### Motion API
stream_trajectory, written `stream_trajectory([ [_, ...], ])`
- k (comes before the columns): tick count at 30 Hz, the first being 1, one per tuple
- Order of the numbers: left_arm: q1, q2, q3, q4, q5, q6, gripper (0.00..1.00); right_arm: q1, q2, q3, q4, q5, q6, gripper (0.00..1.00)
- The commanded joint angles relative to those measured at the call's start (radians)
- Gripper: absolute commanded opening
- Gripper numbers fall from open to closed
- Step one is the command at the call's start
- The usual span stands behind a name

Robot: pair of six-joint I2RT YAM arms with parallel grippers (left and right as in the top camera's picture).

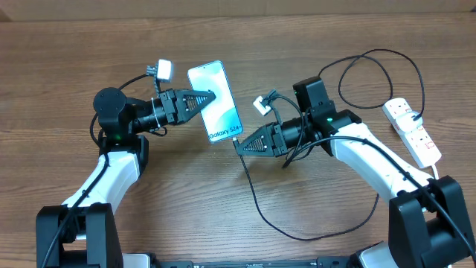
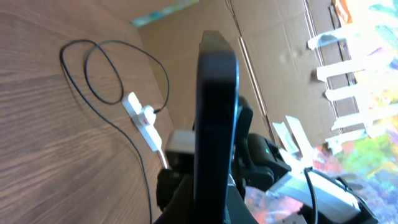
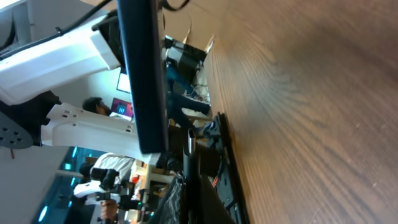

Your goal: Plug charger to phone and switch on socket

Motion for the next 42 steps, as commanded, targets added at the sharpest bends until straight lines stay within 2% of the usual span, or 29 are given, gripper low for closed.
stream_trajectory([
  [1, -0.005, -0.005, 0.014, 0.005, -0.051, -0.013, 0.04, 0.006, -0.018, -0.001, 0.002, -0.014, -0.008, 0.04],
  [20, -0.042, -0.005, 0.014, 0.005, -0.067, 0.011, 0.04, 0.024, -0.018, -0.001, 0.053, -0.033, -0.007, 0.04],
  [30, -0.042, -0.005, 0.014, -0.018, -0.031, 0.063, 0.04, 0.023, -0.018, -0.001, 0.084, -0.032, -0.004, 0.04],
  [42, -0.042, -0.005, 0.013, -0.018, -0.023, 0.062, 0.04, 0.023, -0.018, -0.001, 0.084, 0.026, -0.003, 0.04],
])
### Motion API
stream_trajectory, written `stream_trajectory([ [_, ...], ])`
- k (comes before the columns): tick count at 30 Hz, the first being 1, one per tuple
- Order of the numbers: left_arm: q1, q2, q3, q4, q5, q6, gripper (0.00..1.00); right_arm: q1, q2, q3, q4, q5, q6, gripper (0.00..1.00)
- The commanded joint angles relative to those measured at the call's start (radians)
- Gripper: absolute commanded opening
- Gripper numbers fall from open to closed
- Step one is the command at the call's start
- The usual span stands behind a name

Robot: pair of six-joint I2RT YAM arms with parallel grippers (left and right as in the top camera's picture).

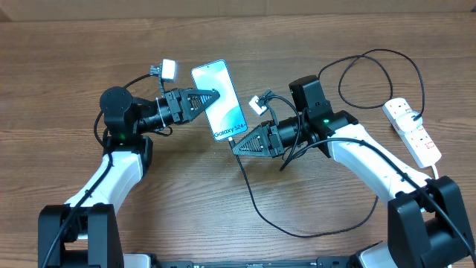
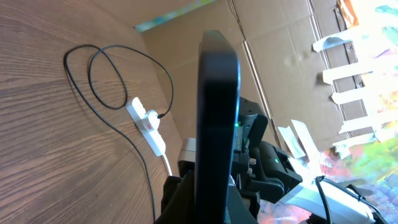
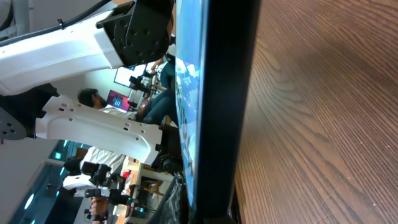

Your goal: Plug charger to phone and switch on socket

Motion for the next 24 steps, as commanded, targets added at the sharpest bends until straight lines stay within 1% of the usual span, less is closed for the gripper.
stream_trajectory([
  [1, -0.006, -0.005, 0.014, 0.008, 0.024, 0.024, 0.04, 0.003, -0.018, -0.001, 0.003, 0.033, -0.002, 0.04],
  [8, 0.001, -0.005, 0.014, 0.008, 0.05, 0.024, 0.04, 0.003, -0.018, -0.001, 0.007, 0.043, 0.0, 0.04],
  [18, 0.031, -0.005, 0.014, 0.008, 0.035, 0.024, 0.04, 0.003, -0.018, -0.001, -0.031, 0.043, 0.0, 0.04],
  [24, 0.04, -0.005, 0.014, 0.007, 0.038, 0.032, 0.04, 0.003, -0.018, 0.0, -0.023, 0.031, 0.0, 0.04],
])
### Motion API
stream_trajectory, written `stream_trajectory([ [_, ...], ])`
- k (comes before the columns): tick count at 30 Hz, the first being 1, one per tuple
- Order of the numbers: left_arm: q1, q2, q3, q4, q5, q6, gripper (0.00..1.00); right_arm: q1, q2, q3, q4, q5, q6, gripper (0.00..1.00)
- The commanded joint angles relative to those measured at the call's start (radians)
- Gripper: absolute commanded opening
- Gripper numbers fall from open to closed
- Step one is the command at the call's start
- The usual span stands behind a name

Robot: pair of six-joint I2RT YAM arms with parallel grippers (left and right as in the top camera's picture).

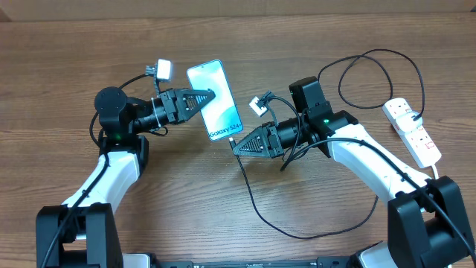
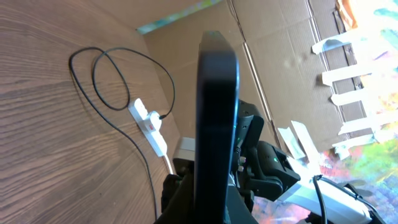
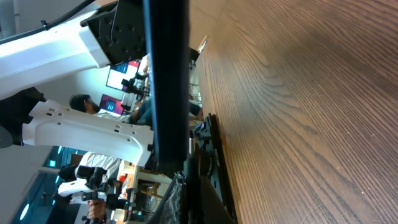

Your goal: Plug charger to phone and switch on socket

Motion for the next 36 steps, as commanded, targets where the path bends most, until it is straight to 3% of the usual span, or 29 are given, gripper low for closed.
stream_trajectory([
  [1, 0.004, -0.005, 0.014, 0.008, 0.011, 0.032, 0.04, 0.002, -0.018, 0.0, 0.012, -0.01, 0.0, 0.04],
  [36, -0.012, -0.005, 0.014, 0.008, -0.015, 0.015, 0.04, 0.003, -0.018, 0.0, 0.064, -0.043, 0.003, 0.04],
])
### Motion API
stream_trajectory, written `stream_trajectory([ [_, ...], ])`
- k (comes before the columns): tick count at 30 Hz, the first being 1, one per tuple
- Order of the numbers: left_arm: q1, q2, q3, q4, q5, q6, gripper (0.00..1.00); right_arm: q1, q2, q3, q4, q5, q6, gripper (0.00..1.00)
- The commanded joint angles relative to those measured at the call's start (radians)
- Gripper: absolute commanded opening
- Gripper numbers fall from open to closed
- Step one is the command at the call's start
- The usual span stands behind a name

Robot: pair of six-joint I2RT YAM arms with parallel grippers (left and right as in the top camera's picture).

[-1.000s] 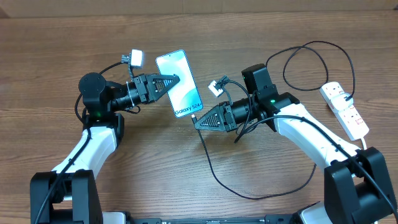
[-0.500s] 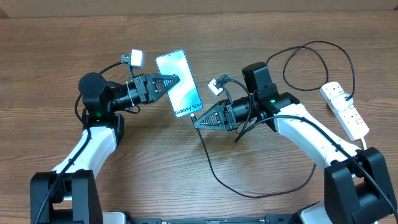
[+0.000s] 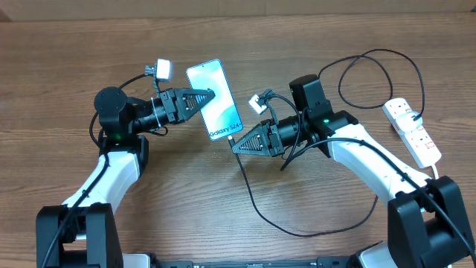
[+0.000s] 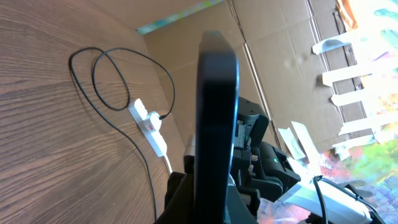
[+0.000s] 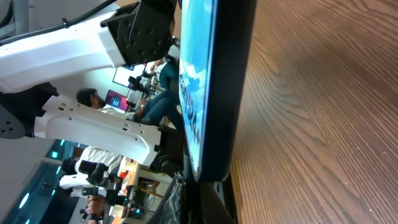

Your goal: Plug charger to phone and switch on socket

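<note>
The phone (image 3: 216, 100), its blue screen lit, is held up off the table with my left gripper (image 3: 209, 95) shut on its left edge. In the left wrist view the phone (image 4: 217, 106) stands edge-on between the fingers. My right gripper (image 3: 234, 146) is shut on the black charger plug (image 3: 236, 140), right at the phone's bottom edge. In the right wrist view the phone's bottom end (image 5: 217, 93) sits against the fingertips; whether the plug is in the port is hidden. The black cable (image 3: 253, 197) trails down over the table. The white socket strip (image 3: 413, 130) lies far right.
The cable loops in a ring (image 3: 372, 71) at the back right before reaching the socket strip (image 4: 149, 123). Small white camera modules hang by each wrist (image 3: 164, 70). A cardboard wall (image 4: 205, 37) borders the far side of the wooden table (image 3: 149, 216).
In the right wrist view the phone's bottom end now sits at my fingertips with the screen showing; before it stood edge-on and a little off. Overhead, both arms have barely shifted.
The left gripper has held the phone raised and the right has held the plug below it throughout. The phone's end was apart from the plug, then close against it, then apart again, and now it is close against it once more.
</note>
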Motion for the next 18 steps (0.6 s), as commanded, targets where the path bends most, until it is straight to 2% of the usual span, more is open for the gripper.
stream_trajectory([
  [1, -0.01, -0.005, 0.013, 0.008, -0.01, 0.016, 0.04, 0.003, -0.018, 0.0, 0.004, -0.003, 0.0, 0.04],
  [18, -0.02, -0.005, 0.013, 0.008, -0.013, 0.009, 0.04, 0.004, -0.018, 0.0, 0.004, -0.002, 0.0, 0.04],
])
